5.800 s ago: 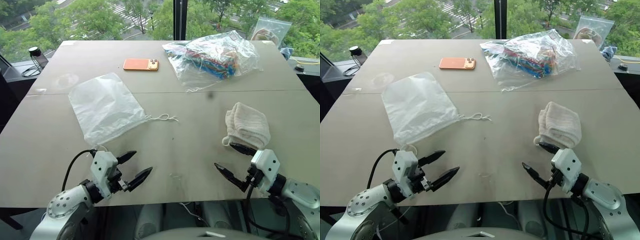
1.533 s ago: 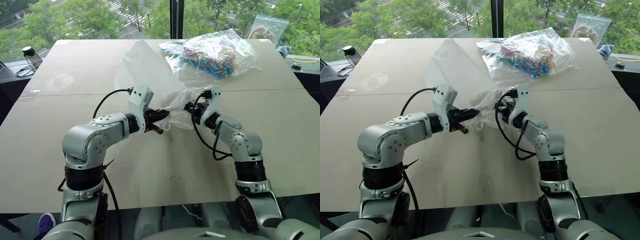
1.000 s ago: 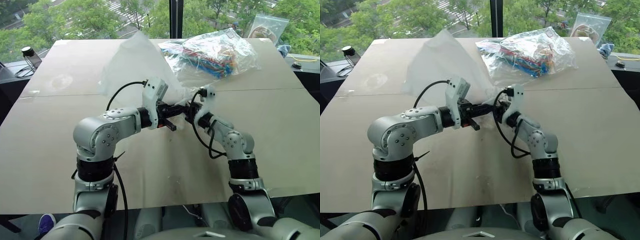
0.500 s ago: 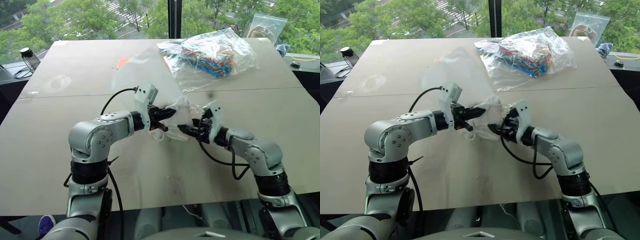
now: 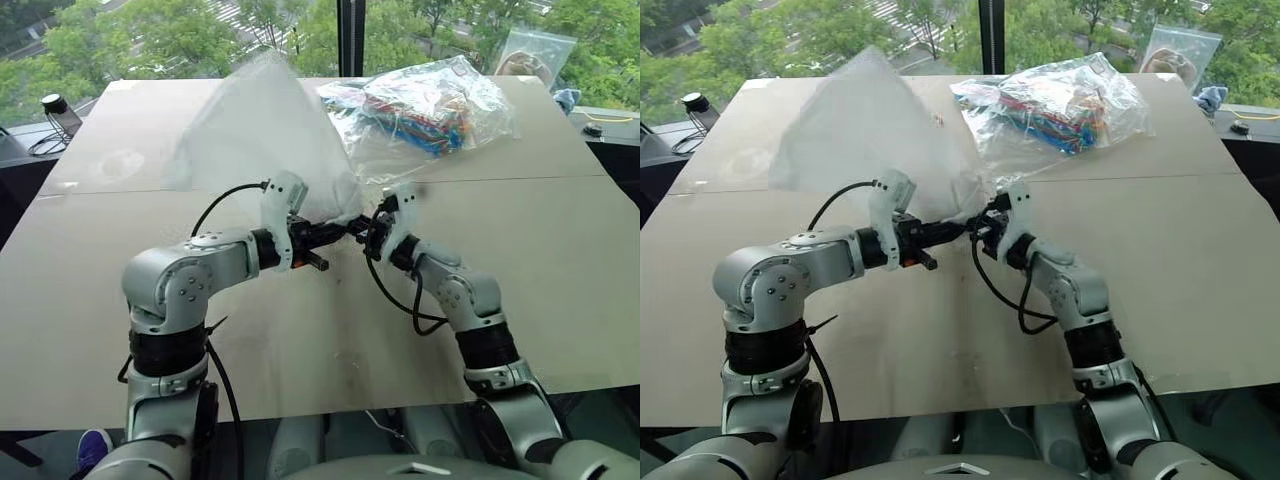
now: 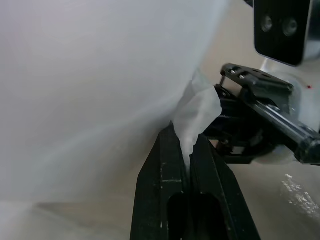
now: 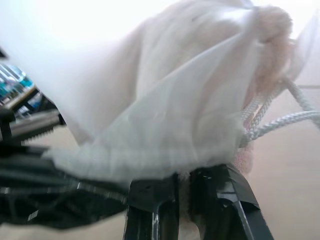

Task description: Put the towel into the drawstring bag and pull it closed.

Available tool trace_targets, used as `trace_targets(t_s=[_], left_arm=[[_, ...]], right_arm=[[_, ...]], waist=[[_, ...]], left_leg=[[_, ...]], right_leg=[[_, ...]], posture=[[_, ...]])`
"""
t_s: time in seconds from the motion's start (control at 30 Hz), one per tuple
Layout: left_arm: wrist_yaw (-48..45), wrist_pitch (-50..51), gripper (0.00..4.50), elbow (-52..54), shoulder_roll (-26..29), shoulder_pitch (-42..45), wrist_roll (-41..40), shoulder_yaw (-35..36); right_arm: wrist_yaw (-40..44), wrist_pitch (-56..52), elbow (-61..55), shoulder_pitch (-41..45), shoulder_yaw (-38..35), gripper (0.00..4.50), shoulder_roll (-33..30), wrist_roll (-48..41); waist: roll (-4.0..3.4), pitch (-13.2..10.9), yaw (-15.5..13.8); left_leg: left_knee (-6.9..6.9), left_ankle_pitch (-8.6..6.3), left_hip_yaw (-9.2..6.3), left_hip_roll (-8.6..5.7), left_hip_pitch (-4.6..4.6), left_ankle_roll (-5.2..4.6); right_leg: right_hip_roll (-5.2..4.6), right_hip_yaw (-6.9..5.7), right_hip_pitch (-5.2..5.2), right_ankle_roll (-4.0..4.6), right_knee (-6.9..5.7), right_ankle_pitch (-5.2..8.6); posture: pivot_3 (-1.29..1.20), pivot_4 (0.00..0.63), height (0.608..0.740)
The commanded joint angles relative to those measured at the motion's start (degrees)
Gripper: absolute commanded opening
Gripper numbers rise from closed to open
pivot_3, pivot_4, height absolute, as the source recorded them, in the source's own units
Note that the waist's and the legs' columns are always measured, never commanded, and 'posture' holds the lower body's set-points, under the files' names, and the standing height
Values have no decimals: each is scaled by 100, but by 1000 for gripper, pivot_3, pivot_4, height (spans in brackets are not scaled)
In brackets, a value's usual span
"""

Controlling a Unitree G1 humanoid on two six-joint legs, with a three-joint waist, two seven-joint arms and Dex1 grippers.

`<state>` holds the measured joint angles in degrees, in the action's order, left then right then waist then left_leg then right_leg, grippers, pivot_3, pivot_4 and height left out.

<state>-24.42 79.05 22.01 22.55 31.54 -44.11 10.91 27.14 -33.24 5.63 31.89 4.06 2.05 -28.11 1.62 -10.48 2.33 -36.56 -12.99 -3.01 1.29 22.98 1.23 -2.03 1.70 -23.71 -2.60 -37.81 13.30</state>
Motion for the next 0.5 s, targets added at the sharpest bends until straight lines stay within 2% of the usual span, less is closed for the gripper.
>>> trace_targets(t_s=[0.03, 0.17, 0.3, 0.4, 0.5], left_arm=[[-44, 857, 0, 192, -506, 233, -1033, 637], [136, 1314, 0, -17, -932, 544, -1620, 1455], [579, 1345, 0, -731, -1016, 980, -2242, 2147], [1100, 1345, 0, -1268, -1008, 1247, -2658, 2417], [1646, 1345, 0, -1598, -931, 1242, -2898, 2303]], right_arm=[[261, 512, 232, 385, -225, 50, 301, -208], [555, 594, 247, 369, -362, 50, 322, -368], [874, 218, -464, -40, -417, 50, -149, -650], [1043, -161, -1119, -399, -418, 50, -638, -848], [1044, -607, -1756, -646, -524, 50, -1050, -1185]], waist=[[0, 0, -1], [0, 0, 8], [2, 1, -31], [1, 1, -46], [1, 0, -20]], left_leg=[[0, 0, -1, 0, 0, 0], [-1, 0, -3, 0, 1, 0], [-1, 0, -4, 0, 1, 0], [-6, 0, -15, -4, 6, 0], [-6, 0, -9, -7, 5, 0]], right_leg=[[0, -1, 0, 0, 0, 0], [0, -4, 0, 0, -1, 0], [-1, -4, 1, 0, -2, 0], [-5, -15, 3, 0, 1, 0], [-9, -10, 4, -1, 1, 0]], posture=[[0, 150, 734], [0, 150, 734], [0, 150, 734], [0, 150, 734], [0, 150, 734]])
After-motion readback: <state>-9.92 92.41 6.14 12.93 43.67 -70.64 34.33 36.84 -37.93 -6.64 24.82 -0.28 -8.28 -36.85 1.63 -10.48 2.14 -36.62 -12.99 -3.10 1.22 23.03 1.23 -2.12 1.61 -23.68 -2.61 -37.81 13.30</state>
